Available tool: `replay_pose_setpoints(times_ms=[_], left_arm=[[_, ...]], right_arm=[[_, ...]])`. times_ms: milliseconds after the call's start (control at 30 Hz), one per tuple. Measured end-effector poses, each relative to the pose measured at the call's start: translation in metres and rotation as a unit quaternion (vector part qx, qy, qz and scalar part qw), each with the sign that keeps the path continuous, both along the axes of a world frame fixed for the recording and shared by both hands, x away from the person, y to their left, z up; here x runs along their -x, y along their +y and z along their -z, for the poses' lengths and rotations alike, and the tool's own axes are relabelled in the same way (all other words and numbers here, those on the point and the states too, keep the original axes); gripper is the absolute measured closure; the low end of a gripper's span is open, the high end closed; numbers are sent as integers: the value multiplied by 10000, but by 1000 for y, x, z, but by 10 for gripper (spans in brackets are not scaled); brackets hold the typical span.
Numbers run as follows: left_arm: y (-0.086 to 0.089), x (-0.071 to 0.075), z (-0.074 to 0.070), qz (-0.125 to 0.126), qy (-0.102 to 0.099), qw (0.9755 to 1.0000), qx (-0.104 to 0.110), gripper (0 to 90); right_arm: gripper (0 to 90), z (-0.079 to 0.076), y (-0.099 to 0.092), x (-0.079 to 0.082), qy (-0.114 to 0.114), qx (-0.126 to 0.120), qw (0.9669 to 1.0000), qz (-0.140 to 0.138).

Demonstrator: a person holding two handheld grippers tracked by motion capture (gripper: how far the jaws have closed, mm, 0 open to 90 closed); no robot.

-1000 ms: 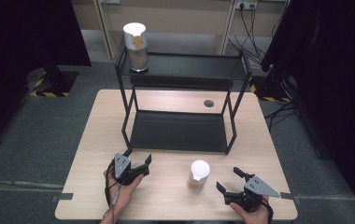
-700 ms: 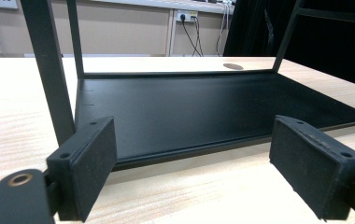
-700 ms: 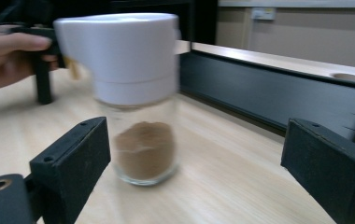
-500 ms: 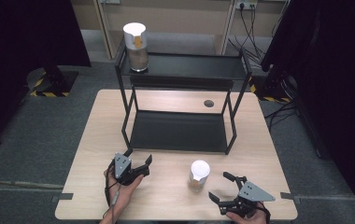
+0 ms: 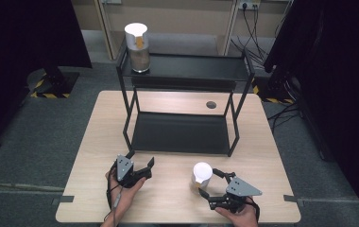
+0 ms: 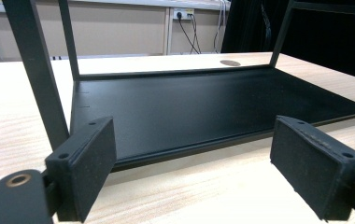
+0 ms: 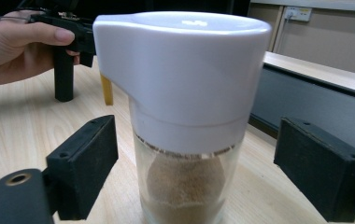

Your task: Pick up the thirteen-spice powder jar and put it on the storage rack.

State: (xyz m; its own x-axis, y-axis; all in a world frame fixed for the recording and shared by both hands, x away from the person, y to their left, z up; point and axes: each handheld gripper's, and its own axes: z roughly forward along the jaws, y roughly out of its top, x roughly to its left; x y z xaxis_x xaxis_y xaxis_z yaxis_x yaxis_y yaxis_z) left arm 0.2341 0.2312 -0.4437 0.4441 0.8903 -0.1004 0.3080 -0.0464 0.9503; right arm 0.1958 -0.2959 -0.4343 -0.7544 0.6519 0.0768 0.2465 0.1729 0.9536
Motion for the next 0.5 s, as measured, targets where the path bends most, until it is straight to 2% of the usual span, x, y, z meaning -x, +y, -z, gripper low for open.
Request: replay_pose_setpoints(times_ms=[500], left_arm=[[0, 0, -1, 15, 0, 10000, -40, 140]], right_arm=[[282, 1, 14, -13, 2, 194, 9997, -135]])
